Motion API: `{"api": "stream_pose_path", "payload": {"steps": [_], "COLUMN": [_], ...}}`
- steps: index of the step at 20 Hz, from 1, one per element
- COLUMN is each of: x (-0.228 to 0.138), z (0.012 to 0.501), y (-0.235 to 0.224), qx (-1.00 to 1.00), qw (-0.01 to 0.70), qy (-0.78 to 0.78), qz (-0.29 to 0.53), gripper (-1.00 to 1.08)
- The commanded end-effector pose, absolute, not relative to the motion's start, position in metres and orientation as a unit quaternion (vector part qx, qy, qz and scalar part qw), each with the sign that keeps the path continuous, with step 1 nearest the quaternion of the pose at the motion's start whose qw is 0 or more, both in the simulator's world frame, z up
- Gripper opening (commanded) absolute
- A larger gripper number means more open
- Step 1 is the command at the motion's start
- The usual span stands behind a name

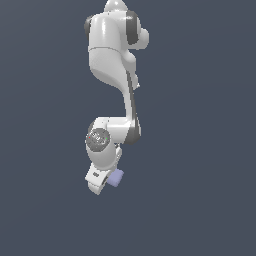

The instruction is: Pick up the object and move it to a goal position.

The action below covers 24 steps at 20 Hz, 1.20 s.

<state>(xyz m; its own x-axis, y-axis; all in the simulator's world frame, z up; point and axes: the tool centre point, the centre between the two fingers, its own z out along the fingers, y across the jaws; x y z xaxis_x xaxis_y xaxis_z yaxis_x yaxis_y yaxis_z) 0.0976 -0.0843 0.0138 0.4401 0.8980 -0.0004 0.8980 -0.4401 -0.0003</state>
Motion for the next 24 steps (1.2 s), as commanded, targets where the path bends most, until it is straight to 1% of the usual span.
{"api": "stream_pose_path", "payload": {"steps": [1, 9, 19, 24], "x": [0.098, 0.099, 0.114, 0.119], "z": [0.014, 0.018, 0.05, 0.059], "y": [-0.084, -0.091, -0.142, -0.158], "qx": [-0.849, -0.849, -0.849, -0.849], "qw": [0.0, 0.0, 0.0, 0.0], "qy": [-0.529, -0.529, -0.529, -0.529], "qz": [0.0, 0.0, 0.0, 0.0], "gripper": [-1.0, -1.0, -1.0, -1.0]}}
